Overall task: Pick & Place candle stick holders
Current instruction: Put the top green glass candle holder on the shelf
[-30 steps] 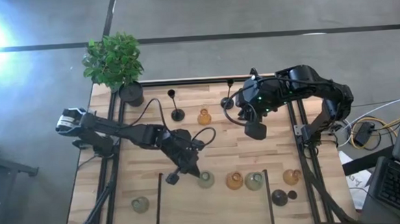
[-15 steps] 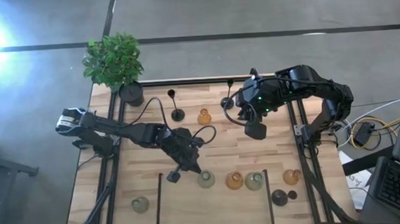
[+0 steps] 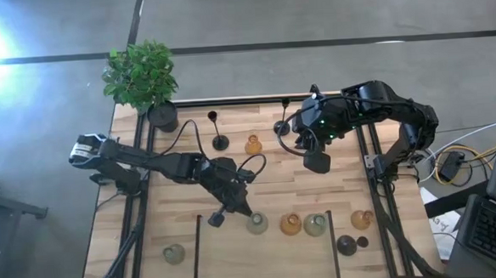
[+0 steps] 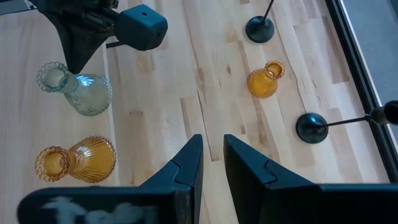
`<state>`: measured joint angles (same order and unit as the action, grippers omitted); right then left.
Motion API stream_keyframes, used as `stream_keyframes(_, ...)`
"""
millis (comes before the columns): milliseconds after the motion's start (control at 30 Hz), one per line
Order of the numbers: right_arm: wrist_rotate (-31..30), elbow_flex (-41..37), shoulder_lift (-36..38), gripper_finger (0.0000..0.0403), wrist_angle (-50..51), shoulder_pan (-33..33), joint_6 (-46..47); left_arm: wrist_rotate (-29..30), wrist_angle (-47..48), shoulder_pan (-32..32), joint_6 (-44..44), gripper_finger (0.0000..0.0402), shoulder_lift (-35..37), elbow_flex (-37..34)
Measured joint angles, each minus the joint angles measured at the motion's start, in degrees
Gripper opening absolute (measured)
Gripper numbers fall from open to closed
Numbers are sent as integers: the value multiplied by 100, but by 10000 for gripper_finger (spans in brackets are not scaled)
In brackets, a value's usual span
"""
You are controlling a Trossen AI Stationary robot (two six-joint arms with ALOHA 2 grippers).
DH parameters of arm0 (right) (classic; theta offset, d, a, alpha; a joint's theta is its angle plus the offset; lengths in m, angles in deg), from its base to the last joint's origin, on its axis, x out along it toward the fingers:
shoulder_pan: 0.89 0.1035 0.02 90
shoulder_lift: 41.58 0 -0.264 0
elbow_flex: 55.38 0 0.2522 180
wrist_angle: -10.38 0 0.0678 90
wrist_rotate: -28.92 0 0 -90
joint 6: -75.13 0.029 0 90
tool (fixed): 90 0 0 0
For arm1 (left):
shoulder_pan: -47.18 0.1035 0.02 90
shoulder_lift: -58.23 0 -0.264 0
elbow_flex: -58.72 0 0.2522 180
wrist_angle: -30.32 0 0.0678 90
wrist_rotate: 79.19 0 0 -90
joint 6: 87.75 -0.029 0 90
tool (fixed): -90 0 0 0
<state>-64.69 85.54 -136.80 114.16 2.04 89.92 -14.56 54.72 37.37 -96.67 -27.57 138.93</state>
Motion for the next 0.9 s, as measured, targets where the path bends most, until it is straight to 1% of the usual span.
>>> stream_keyframes(267,0,0,0,56,0,4,17,-226,-287,-2,158,0,-233,21)
stream_keyframes(567,3,0,0,56,-1,4,17,-353,-312,0,163,0,-507,342)
stream_keyframes(767,46,0,0,56,-1,4,19,-364,-269,10,163,0,-552,365)
stream_keyframes(900,61,0,11,56,0,4,48,-236,83,57,185,0,-460,366)
